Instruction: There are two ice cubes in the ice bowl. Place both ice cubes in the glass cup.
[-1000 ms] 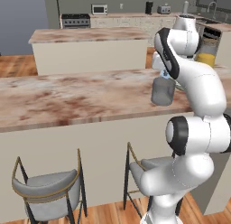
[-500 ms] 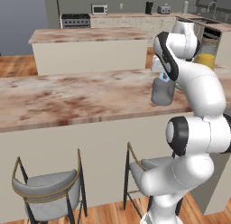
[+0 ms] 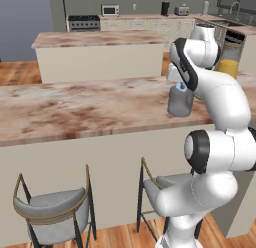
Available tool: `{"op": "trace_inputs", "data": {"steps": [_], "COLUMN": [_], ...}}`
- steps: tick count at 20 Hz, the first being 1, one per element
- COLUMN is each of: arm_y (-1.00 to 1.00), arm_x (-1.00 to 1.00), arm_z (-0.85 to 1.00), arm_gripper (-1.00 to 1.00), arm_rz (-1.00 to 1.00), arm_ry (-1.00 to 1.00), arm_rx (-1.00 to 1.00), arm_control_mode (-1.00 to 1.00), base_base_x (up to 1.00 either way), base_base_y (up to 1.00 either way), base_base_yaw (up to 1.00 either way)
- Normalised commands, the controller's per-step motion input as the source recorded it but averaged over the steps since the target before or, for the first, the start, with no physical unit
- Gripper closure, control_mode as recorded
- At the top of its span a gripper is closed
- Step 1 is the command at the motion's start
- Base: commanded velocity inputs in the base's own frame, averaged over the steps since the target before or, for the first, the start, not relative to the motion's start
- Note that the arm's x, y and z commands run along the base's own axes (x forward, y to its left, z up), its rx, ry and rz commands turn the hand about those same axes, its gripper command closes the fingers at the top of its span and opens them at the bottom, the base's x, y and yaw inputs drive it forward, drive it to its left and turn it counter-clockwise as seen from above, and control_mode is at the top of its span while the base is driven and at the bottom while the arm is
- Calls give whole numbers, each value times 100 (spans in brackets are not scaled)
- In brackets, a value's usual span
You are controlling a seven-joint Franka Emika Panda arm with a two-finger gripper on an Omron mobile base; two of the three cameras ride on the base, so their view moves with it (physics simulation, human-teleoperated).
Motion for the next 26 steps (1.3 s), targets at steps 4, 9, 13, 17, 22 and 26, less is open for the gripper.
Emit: {"op": "trace_inputs", "data": {"steps": [4, 9, 13, 17, 22, 26], "arm_y": [0, 0, 0, 0, 0, -10], "arm_x": [17, 14, 14, 16, -10, -73], "arm_z": [0, 0, 0, 0, 0, 0], "arm_gripper": [100, 100, 100, -100, -100, -100], "arm_rz": [0, 0, 0, 0, 0, 0], "arm_ry": [0, 0, 0, 0, -1, -8], "arm_rx": [0, 0, 0, 0, 0, 0], "arm_control_mode": [-100, -100, -100, -100, -100, -100], "base_base_x": [0, 0, 0, 0, 0, 0], "base_base_y": [0, 0, 0, 0, 0, 0], "base_base_yaw": [0, 0, 0, 0, 0, 0]}}
